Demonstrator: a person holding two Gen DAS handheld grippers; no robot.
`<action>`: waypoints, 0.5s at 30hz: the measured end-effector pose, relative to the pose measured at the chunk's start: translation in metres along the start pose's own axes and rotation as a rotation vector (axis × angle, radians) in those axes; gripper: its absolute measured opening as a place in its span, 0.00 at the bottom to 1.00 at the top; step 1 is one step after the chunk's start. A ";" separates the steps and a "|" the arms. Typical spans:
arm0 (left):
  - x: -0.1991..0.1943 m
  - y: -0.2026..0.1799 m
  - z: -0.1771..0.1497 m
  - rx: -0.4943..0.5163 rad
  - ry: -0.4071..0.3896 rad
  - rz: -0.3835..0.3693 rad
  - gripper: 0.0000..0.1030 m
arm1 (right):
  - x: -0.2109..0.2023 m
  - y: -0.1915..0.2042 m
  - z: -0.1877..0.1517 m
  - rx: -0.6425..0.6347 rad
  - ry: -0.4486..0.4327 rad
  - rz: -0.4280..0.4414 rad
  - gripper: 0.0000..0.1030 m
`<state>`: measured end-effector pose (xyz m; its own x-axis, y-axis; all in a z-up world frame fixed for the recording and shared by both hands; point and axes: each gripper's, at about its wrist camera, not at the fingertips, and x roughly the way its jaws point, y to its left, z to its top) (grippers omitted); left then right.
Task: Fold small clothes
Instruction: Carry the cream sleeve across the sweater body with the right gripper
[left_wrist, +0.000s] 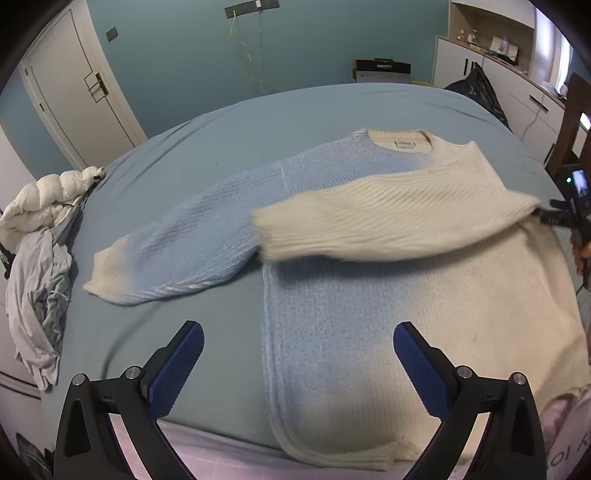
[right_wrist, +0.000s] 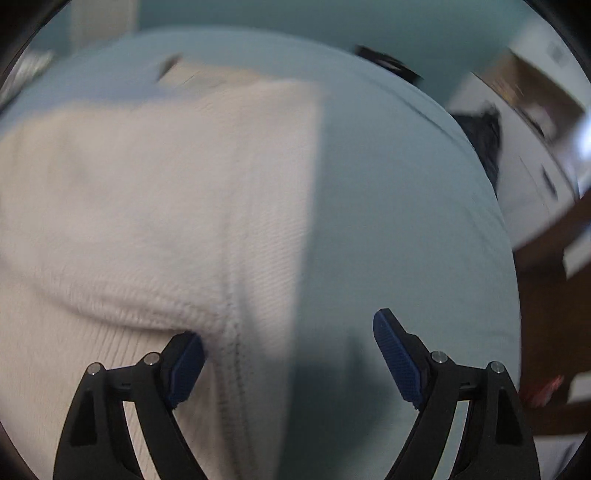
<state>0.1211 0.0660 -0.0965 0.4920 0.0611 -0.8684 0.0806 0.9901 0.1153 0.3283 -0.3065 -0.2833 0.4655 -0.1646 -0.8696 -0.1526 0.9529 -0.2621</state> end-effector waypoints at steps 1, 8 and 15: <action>0.000 0.001 0.000 -0.004 0.002 -0.002 1.00 | -0.005 -0.021 0.002 0.090 -0.020 -0.026 0.81; -0.001 0.004 0.001 -0.018 0.001 -0.004 1.00 | 0.057 -0.114 -0.053 0.573 0.281 0.048 0.98; -0.002 0.011 0.002 -0.036 -0.003 -0.001 1.00 | -0.005 -0.086 -0.016 0.465 0.256 -0.012 0.99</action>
<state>0.1228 0.0761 -0.0923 0.4942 0.0596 -0.8673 0.0502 0.9940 0.0970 0.3254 -0.3919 -0.2632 0.2279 -0.1774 -0.9574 0.2812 0.9534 -0.1097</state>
